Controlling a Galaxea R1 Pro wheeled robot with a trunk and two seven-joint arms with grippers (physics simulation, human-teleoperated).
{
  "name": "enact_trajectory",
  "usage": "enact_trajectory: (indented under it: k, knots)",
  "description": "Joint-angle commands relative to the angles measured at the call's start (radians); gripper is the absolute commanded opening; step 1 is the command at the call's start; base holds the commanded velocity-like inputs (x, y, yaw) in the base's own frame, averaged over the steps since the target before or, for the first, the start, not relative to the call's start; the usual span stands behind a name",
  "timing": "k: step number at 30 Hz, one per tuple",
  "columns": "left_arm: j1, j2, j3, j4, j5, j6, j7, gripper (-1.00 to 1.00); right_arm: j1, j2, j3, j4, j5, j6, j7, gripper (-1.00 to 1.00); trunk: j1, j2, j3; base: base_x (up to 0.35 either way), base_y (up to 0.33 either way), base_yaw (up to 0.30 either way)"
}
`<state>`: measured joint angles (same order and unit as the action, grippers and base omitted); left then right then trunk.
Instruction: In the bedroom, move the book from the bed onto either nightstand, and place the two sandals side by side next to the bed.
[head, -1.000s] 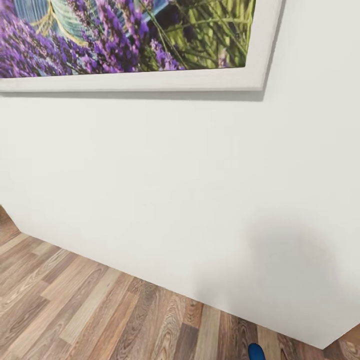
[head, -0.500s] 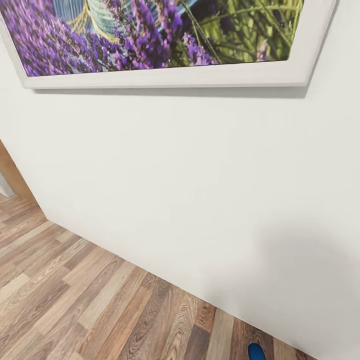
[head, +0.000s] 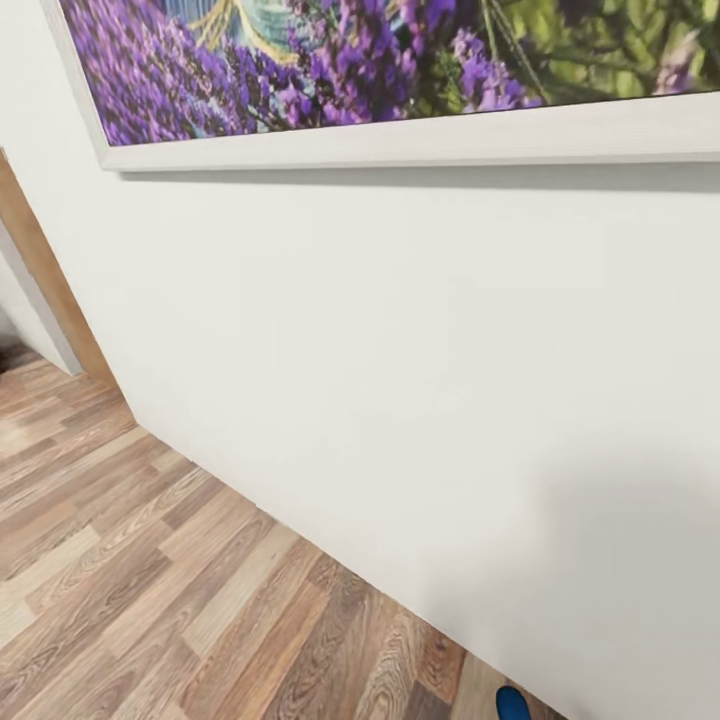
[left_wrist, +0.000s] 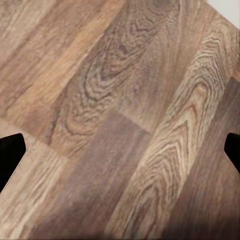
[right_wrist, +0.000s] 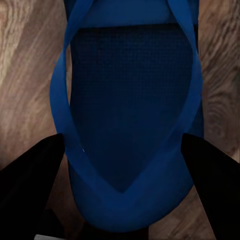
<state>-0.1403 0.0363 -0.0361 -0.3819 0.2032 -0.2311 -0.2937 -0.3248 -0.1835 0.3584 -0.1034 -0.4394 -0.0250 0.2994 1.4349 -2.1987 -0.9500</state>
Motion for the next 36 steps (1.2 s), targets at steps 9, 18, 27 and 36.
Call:
enact_trajectory:
  k: [9,18,27,36]
  knots:
    - [-0.001,0.001,-0.004,0.001,0.010,-0.003,-0.004,1.00,0.000,-0.001,0.008,0.000,-0.010,-0.003,0.003,-1.00,0.000,0.000,-0.008,0.045,0.000,0.239]
    - [-0.001,0.001,-0.004,0.001,0.010,-0.003,-0.004,1.00,0.000,-0.001,0.008,0.001,-0.010,-0.003,0.003,-1.00,0.000,0.000,-0.016,0.001,0.000,0.239]
    - [-0.001,0.001,-0.004,0.001,0.010,-0.003,-0.004,1.00,0.000,-0.001,0.008,0.001,-0.010,-0.003,0.003,-1.00,0.000,0.000,-0.024,0.000,0.000,0.239]
    - [-0.001,0.001,-0.004,0.001,0.010,-0.003,-0.004,1.00,0.000,-0.001,0.008,0.001,-0.010,-0.003,0.003,-1.00,0.000,0.000,-0.031,0.000,0.000,0.239]
